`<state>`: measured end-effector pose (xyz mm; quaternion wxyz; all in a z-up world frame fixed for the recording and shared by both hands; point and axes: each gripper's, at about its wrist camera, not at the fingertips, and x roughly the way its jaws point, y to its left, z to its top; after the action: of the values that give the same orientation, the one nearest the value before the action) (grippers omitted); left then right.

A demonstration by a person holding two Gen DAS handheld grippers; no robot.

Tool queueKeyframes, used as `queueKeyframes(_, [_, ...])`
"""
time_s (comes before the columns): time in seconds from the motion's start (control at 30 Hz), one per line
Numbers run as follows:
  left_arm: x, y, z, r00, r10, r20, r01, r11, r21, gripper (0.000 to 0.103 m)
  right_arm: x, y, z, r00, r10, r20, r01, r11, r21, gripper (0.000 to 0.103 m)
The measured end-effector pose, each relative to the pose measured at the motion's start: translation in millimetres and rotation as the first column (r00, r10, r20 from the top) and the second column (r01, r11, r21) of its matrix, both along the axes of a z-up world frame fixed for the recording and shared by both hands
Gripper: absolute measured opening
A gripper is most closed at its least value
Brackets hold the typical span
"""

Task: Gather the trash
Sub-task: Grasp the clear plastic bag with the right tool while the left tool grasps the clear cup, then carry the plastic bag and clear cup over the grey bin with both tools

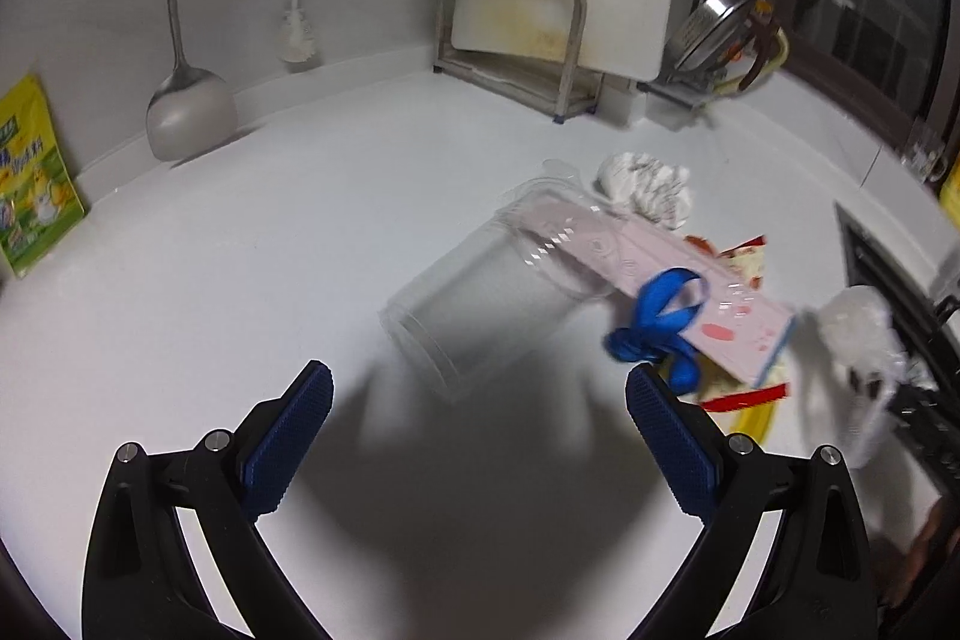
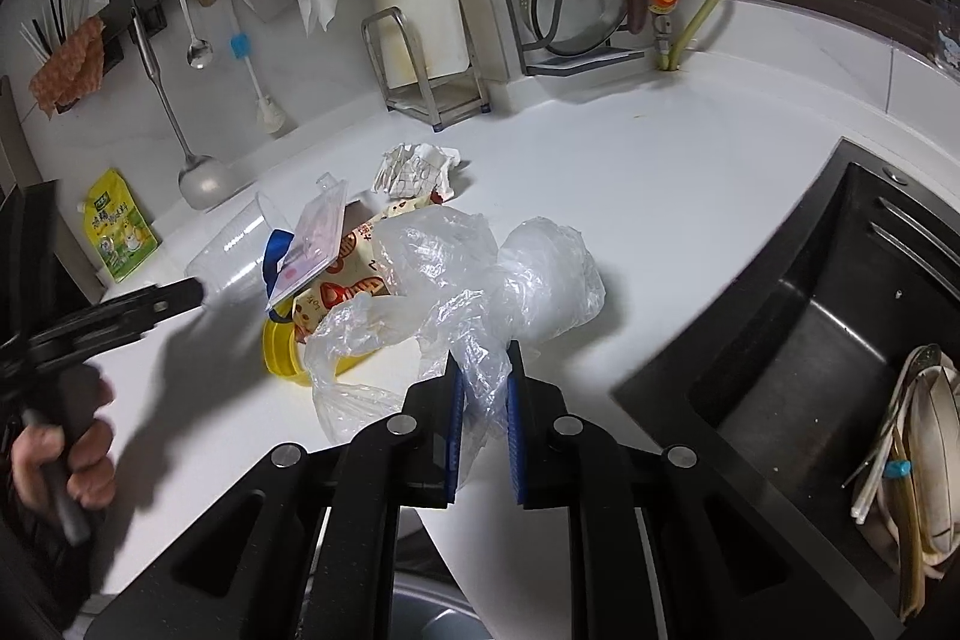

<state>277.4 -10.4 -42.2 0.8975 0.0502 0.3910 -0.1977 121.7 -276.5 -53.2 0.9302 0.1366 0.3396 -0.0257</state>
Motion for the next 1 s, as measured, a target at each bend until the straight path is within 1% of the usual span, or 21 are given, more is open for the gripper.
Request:
queueKeyframes(0.03, [5.5, -1.4, -2.1, 1.000, -0.008, -0.007, 0.008, 1.000, 0.014, 0.096, -1.1, -1.4, -0.1, 1.000, -0.001, 0.002, 0.001, 1.000, 0.008, 0.012])
queueKeyframes(0.17, [19.3, -6.0, -7.2, 0.997, -0.066, -0.038, 0.067, 0.998, 0.016, 0.096, -8.7, -5.3, -0.1, 1.000, 0.004, 0.006, -0.004, 0.999, 0.051, 0.012])
queueKeyframes(0.27, [29.1, -11.9, -11.7, 0.996, -0.081, -0.046, 0.084, 0.995, 0.051, 0.096, -9.3, -3.5, 1.1, 1.000, 0.018, 0.008, -0.018, 0.998, 0.054, 0.012])
queueKeyframes(0.5, [48.6, -27.9, -19.3, 0.987, -0.135, -0.086, 0.141, 0.987, 0.077, 0.096, -10.5, -0.9, 4.5, 0.999, 0.041, 0.030, -0.042, 0.998, 0.050, 0.012])
queueKeyframes(0.6, [53.1, -34.1, -21.7, 0.984, -0.153, -0.093, 0.160, 0.984, 0.074, 0.095, -9.7, -1.7, 2.1, 0.999, 0.043, 0.025, -0.044, 0.997, 0.055, 0.012])
queueKeyframes(0.67, [54.7, -36.6, -24.1, 0.982, -0.158, -0.100, 0.167, 0.983, 0.082, 0.086, -10.5, -2.3, 0.0, 0.999, 0.041, 0.022, -0.043, 0.997, 0.060, 0.012])
queueKeyframes(0.73, [55.4, -38.5, -26.6, 0.979, -0.167, -0.115, 0.177, 0.981, 0.079, 0.072, -10.8, -2.8, -1.4, 0.999, 0.038, 0.019, -0.039, 0.997, 0.060, 0.012])
queueKeyframes(0.77, [53.7, -39.0, -26.5, 0.979, -0.170, -0.110, 0.180, 0.980, 0.084, 0.070, -10.9, -3.1, -1.5, 0.999, 0.038, 0.018, -0.039, 0.997, 0.061, 0.012])
queueKeyframes(0.8, [52.1, -39.2, -26.0, 0.980, -0.169, -0.104, 0.178, 0.980, 0.087, 0.066, -11.3, -3.2, -2.1, 0.999, 0.037, 0.016, -0.038, 0.997, 0.062, 0.012])
queueKeyframes(0.83, [50.5, -38.6, -25.6, 0.981, -0.165, -0.106, 0.174, 0.981, 0.081, 0.064, -11.5, -3.1, -2.1, 0.999, 0.037, 0.015, -0.038, 0.997, 0.063, 0.012])
queueKeyframes(0.87, [49.2, -37.1, -25.3, 0.981, -0.159, -0.109, 0.167, 0.983, 0.070, 0.063, -12.3, -3.1, -2.8, 0.999, 0.036, 0.014, -0.036, 0.997, 0.064, 0.012])
queueKeyframes(1.0, [37.8, -25.7, -19.7, 0.992, -0.087, -0.086, 0.091, 0.995, 0.045, 0.063, -16.3, -3.9, -5.6, 1.000, 0.029, 0.011, -0.030, 0.997, 0.072, 0.012])
